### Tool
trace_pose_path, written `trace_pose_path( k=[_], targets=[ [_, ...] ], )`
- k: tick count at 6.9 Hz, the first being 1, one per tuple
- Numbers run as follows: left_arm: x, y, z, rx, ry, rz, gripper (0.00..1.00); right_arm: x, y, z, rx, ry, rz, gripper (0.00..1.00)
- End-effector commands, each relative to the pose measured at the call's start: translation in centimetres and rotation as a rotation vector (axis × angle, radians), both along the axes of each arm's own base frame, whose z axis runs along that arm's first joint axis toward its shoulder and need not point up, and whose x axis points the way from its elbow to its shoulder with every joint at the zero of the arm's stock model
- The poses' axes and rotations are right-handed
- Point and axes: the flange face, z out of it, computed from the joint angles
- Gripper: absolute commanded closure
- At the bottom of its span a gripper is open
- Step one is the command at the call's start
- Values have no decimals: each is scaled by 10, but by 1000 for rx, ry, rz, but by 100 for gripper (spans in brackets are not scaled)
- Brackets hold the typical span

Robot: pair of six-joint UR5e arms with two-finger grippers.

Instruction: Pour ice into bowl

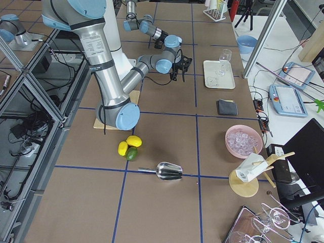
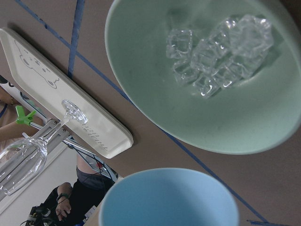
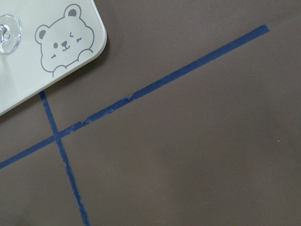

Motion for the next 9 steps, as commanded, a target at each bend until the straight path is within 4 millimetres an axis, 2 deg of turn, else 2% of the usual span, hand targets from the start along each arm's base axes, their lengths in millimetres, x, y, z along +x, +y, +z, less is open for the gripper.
trace_pose_path(
  k=[1,2,3,4,5,6,7,8,9],
  targets=[
    [-1,2,22,-190,311,-105,100,3,-4,1,2,3,12,0],
    [-24,7,34,-281,527,-217,100,5,-5,-1,3,1,17,0],
    [-44,14,61,-382,684,-322,100,5,-6,0,4,2,18,0],
    [-58,18,75,-482,961,-501,100,4,-6,-3,7,-1,20,0],
    [-57,18,81,-572,1231,-670,100,4,-6,-4,8,-2,20,0],
    [-64,15,74,-629,1450,-781,100,4,-6,-5,9,-3,20,0],
    [-67,11,70,-658,1581,-850,100,4,-6,-4,9,-1,22,0],
    [-79,7,76,-685,1720,-919,100,4,-7,-4,10,-1,23,0],
    [-98,8,97,-655,1752,-922,100,4,-7,-4,11,0,23,0]
  ],
)
